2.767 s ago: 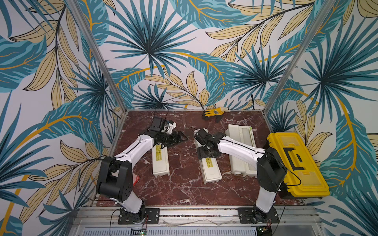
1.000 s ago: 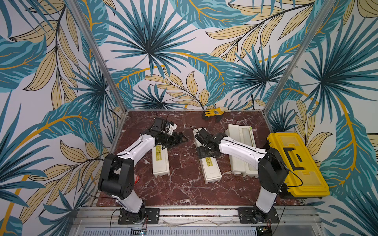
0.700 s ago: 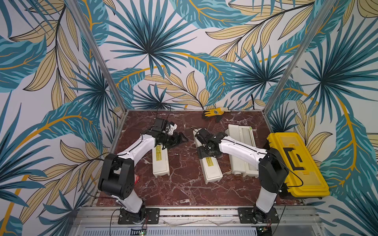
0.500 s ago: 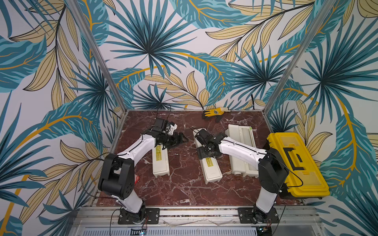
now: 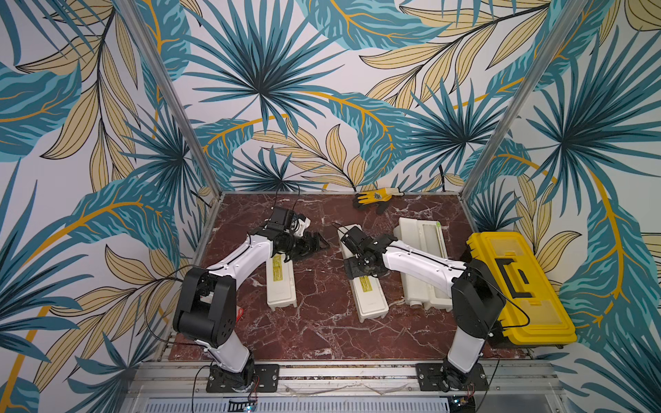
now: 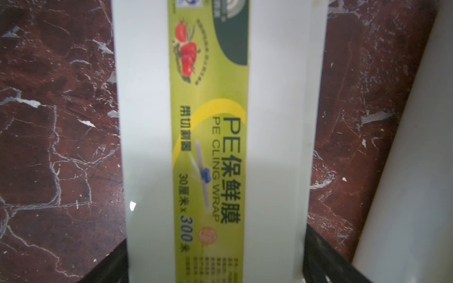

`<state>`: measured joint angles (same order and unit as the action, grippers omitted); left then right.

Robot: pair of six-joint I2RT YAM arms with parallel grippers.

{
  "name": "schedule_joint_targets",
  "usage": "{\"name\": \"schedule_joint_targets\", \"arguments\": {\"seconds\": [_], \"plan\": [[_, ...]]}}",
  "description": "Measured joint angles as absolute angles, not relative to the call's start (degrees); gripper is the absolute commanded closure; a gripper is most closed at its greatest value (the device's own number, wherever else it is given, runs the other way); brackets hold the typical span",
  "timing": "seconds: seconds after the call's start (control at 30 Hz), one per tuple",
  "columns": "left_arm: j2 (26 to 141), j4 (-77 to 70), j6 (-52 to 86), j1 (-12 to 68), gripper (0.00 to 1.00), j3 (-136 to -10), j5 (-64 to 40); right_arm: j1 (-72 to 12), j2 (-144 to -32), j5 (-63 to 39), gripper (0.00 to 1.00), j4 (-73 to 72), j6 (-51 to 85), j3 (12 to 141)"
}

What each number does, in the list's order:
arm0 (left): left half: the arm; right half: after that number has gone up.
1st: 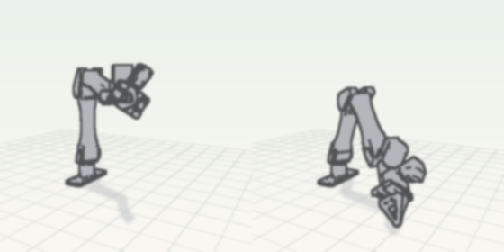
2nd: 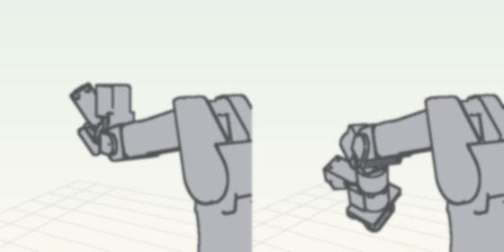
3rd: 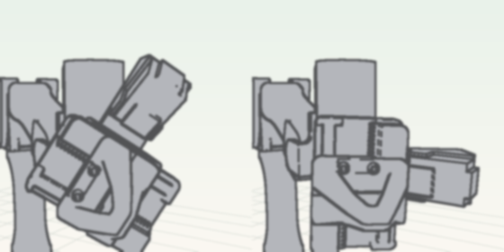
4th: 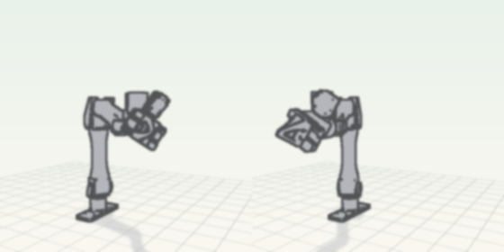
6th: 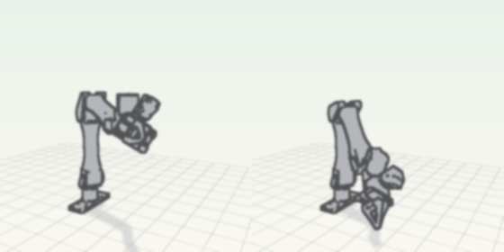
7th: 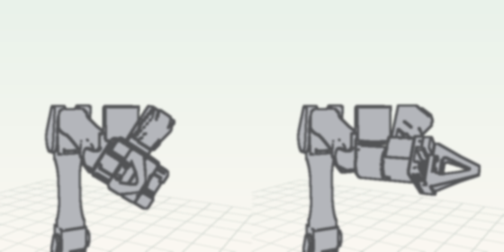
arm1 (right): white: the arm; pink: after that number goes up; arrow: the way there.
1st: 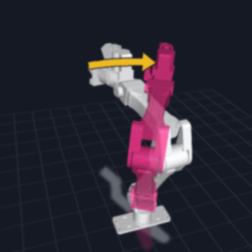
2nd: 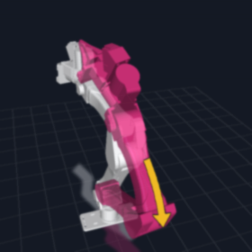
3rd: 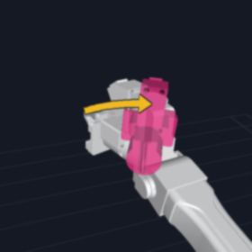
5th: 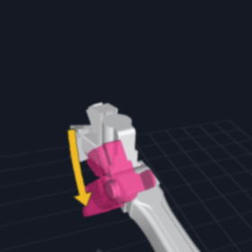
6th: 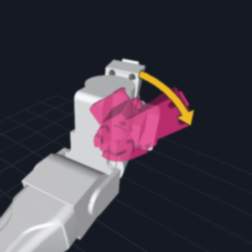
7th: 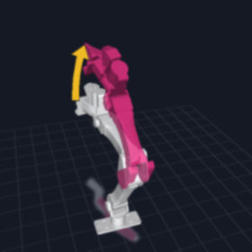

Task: Put plastic wrap rolls into dispensers
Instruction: Close the lid on the plastic wrap cutting box.

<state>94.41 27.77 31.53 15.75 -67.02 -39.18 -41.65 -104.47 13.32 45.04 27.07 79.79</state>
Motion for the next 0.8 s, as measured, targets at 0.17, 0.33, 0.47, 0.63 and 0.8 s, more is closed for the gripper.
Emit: {"name": "schedule_joint_targets", "arguments": {"seconds": [0.17, 0.33, 0.47, 0.63, 0.8], "plan": [[94.7, 27.8, 31.5, 16.0, 0.16, -67.0, -39.2, -41.6, -104.5, 13.7, 0.1, 45.5, 26.7, 79.8], [94.7, 27.8, 31.6, 16.2, 0.16, -67.0, -39.2, -41.7, -104.5, 13.7, 0.01, 45.6, 26.4, 79.6], [94.7, 27.8, 31.9, 16.4, 0.15, -67.0, -39.2, -41.6, -104.5, 14.0, 0.01, 46.7, 26.5, 78.7], [94.9, 27.8, 32.4, 17.1, 0.15, -67.0, -39.2, -41.6, -104.5, 13.8, 0.01, 47.1, 26.4, 78.4], [95.7, 27.8, 32.6, 17.9, 0.15, -67.0, -39.2, -41.6, -104.4, 12.7, 0.01, 48.2, 26.3, 78.4]]}}
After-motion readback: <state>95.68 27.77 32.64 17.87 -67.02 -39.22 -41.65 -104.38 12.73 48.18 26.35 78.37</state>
